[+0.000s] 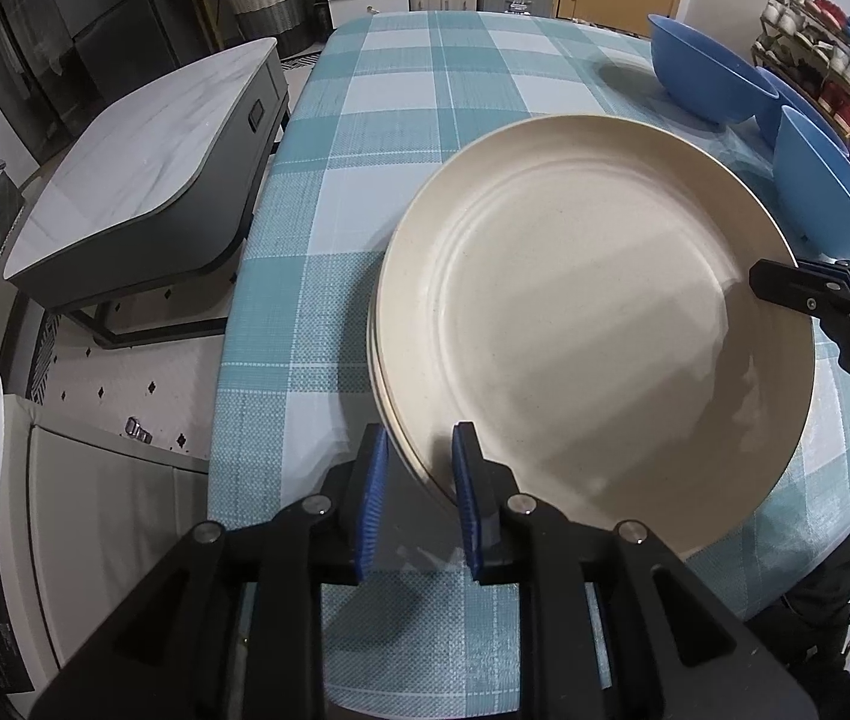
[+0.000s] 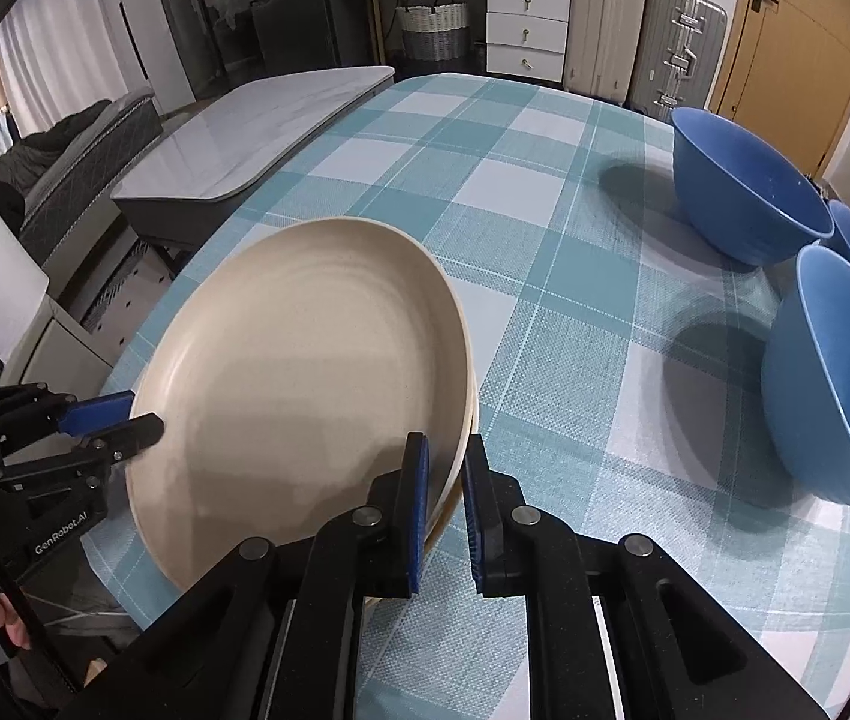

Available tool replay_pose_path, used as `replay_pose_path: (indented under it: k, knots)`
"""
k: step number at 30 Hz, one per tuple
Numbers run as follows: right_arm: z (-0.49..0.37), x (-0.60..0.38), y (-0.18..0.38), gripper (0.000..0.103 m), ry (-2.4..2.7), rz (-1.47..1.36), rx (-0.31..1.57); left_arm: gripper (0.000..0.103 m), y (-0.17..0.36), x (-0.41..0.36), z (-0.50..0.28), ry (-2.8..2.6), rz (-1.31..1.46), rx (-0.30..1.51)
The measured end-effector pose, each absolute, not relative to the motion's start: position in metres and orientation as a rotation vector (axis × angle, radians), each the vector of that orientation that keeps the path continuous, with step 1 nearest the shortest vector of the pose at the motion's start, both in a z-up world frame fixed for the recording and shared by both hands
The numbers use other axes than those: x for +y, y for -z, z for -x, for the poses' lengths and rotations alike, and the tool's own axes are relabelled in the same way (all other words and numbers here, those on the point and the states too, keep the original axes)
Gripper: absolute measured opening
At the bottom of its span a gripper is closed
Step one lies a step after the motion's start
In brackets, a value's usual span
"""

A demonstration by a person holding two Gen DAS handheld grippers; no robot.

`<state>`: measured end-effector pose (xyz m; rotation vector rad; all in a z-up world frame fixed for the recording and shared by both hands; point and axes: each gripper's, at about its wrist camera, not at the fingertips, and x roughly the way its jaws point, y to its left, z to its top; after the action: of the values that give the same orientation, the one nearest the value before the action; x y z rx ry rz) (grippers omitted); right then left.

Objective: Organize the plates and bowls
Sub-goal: 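Open both tools to release the stacked cream plate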

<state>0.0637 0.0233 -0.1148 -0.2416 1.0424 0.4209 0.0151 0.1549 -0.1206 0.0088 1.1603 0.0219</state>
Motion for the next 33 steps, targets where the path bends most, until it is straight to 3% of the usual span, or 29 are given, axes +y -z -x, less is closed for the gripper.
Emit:
replay_pose_path:
  k: [20, 33]
  knots:
    - [-0.067, 0.046, 0.130, 0.017, -0.427, 0.518, 1.095, 0.021, 0.117, 0.161, -0.014, -0.010, 0.020, 1.159]
    - [-0.094, 0.014, 0.140, 0.018, -0.553, 0.179, 1.234, 0.022, 0.115, 0.164, -0.016, -0.019, 0.033, 1.161]
